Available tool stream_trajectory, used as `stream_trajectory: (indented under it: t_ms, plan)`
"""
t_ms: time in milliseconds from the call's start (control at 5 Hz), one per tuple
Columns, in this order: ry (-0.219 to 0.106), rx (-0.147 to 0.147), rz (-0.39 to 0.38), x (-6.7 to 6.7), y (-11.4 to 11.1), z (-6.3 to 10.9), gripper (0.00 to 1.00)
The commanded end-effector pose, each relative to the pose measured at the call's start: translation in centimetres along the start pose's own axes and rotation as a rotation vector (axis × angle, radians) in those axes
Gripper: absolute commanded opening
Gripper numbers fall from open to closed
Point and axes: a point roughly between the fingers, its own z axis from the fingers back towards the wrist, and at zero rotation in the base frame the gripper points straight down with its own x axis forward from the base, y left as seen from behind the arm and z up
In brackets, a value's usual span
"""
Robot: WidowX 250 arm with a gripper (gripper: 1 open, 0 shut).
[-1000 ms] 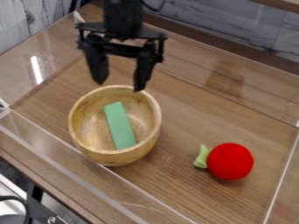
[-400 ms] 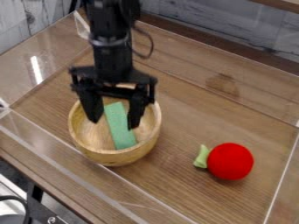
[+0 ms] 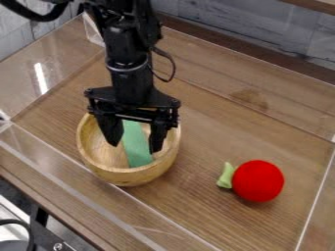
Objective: Remove the green object from the brown bowl and put it on the table
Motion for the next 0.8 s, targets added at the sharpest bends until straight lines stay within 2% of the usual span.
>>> stream_trajectory:
  t_ms: [0, 200, 400, 600]
  plan:
    - [-0.034, 0.002, 0.046, 2.1, 1.2, 0.2, 1.00]
    - [-0.053, -0.001, 0.079, 3.7, 2.5, 0.4, 1.00]
    - [-0.057, -0.001, 0.113, 4.6, 3.3, 0.3, 1.00]
    - [-0.054, -0.002, 0.115, 4.2, 2.5, 0.9, 1.00]
